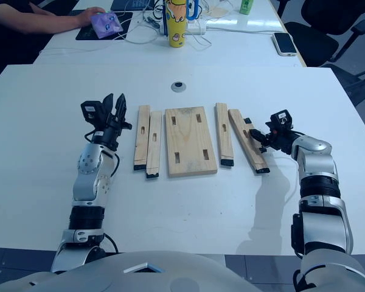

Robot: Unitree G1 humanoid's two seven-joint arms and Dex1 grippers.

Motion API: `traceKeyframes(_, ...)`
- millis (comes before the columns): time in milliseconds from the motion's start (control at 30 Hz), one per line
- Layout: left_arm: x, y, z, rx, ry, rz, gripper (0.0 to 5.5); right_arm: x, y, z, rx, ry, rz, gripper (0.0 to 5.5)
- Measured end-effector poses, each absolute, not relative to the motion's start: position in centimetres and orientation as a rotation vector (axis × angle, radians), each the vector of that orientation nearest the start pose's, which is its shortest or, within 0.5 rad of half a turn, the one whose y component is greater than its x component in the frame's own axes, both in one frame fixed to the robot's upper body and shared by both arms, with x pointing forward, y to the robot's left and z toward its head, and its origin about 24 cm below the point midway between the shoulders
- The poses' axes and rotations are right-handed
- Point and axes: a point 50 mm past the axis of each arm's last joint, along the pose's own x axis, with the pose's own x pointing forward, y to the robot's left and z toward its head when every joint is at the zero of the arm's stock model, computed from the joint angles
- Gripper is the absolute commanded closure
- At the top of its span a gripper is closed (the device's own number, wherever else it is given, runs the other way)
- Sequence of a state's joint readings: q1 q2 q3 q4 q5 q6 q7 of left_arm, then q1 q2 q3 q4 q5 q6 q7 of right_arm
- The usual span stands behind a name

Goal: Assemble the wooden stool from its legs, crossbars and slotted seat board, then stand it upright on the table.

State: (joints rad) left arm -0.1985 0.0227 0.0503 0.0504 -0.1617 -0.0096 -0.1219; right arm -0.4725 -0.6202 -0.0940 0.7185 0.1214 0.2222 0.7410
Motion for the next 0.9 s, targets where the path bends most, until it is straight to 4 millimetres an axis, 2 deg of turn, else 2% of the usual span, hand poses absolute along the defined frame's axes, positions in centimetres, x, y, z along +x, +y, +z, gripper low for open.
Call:
traceKeyframes(400, 28.60, 14.50, 8.21, -0.134, -0.151, -0.136, 3.84, 30.67, -30.98, 5.51, -0.140, 0.509, 0.345, 2.09)
traceKeyframes(567, 28.48, 14.41, 8.10, -0.136, -0.145, -0.139, 3.84, 30.62, -30.85, 5.30, -0.227, 0.538, 0.381, 2.09)
traceKeyframes(900, 28.47, 14.40, 8.15, -0.141, -0.147, -0.140, 3.84, 30.34, -30.42, 4.86, -0.199, 0.575, 0.433, 2.09)
